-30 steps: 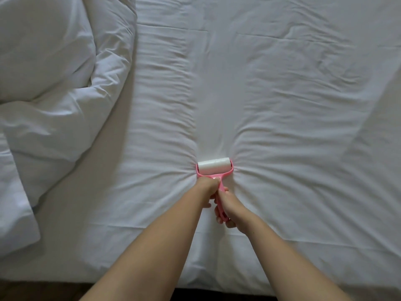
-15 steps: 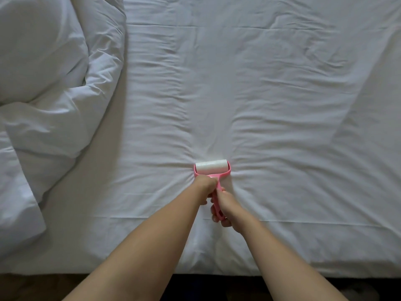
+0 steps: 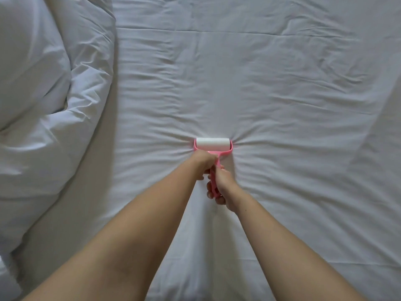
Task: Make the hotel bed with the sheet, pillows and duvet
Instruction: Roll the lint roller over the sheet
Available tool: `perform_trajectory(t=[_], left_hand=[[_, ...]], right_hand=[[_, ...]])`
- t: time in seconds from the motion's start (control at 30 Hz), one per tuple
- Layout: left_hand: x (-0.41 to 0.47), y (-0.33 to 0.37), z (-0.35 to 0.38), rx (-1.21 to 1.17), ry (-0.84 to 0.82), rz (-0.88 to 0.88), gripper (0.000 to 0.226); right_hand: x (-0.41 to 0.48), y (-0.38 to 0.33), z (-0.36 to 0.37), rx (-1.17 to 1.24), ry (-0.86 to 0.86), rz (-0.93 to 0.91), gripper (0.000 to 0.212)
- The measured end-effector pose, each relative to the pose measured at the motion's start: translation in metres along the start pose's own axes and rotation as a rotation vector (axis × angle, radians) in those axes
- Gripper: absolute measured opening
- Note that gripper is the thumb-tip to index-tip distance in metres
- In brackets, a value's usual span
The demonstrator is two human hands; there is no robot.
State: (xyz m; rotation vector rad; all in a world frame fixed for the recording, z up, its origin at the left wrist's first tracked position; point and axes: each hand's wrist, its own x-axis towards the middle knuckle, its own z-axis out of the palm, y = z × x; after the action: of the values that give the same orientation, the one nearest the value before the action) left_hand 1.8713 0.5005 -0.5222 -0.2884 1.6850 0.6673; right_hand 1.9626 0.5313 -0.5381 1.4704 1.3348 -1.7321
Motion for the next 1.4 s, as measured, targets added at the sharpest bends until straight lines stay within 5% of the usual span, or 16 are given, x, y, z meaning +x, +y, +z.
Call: perform_trajectory(t=[1.4], left_hand=[[0.143,0.334,-0.152,-0.219,0.124,0.347,0.029]], right_hand=[[0.180,-0.369,-0.025,-0.059,0.114,-0.238,0.058]])
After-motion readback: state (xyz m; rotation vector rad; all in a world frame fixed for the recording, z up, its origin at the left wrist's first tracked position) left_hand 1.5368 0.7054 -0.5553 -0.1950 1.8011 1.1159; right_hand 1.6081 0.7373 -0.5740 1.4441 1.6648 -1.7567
